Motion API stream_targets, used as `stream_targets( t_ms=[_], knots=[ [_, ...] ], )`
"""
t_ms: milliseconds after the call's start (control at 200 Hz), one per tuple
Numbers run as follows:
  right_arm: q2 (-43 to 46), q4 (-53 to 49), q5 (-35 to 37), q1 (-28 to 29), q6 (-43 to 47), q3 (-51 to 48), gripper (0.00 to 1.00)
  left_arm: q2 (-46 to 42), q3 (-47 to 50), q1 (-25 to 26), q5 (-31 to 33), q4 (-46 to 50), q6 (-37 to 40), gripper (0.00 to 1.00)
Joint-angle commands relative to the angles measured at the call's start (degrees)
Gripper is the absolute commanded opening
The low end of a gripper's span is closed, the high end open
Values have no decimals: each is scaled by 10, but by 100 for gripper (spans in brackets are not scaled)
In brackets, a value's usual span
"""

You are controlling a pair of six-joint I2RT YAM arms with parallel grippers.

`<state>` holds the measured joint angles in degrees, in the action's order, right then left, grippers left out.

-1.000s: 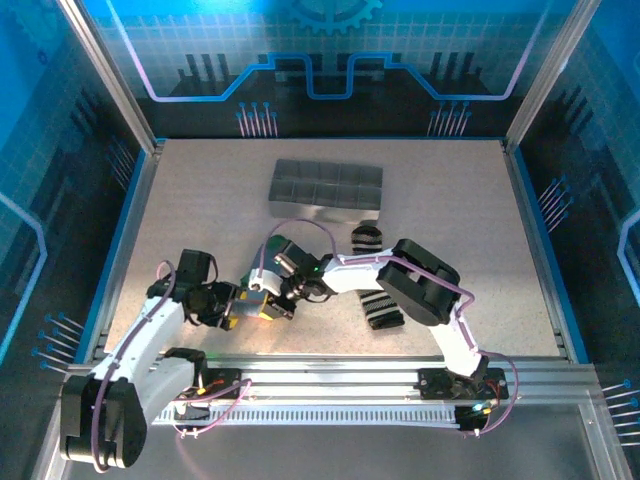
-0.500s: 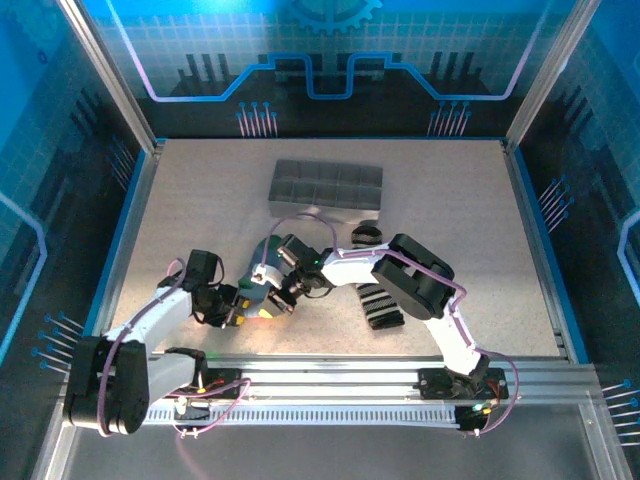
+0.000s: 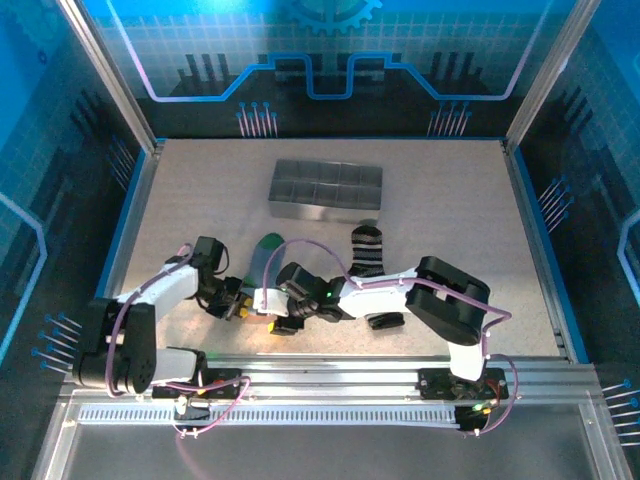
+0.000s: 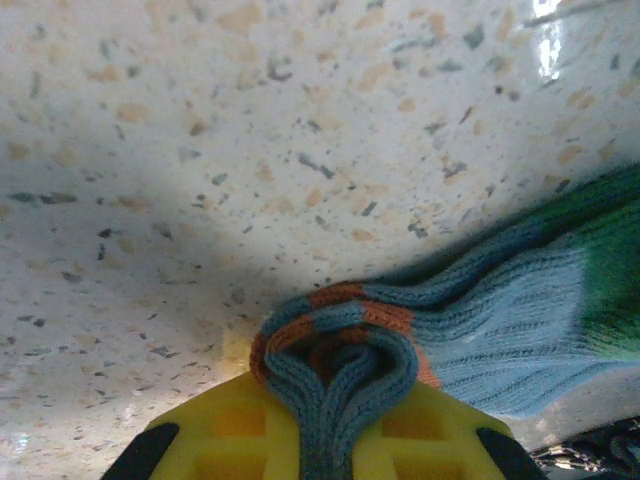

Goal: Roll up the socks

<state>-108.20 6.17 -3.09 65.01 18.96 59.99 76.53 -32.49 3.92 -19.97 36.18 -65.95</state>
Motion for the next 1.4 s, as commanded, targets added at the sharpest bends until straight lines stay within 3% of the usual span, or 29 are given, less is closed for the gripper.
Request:
stream_targets(
  t_ms=[0,250,515,770,961,1201,1281,1396],
  knots=[
    [9,55,104,24,88,-9,60,36,8,6,52,67,15,1],
    [-29,80,230,58,166,14,60,54,-9,6,55,77,21,1],
    [-16,90,268,63,168,6,63,54,-12,7,58,82,24,1],
    [-15,66,183,72,161,13,64,54,-13,7,61,84,25,1],
    [-57,40,175,66,133,53,51,55,-15,7,60,85,26,1],
    [-86,-5,150,41,81,82,16,43,-18,7,58,90,25,2],
    [-93,-28,131,35,56,87,9,27,-23,7,54,95,21,11],
    [-102,-57,82,21,10,86,0,-12,-34,6,49,110,9,33]
  ],
)
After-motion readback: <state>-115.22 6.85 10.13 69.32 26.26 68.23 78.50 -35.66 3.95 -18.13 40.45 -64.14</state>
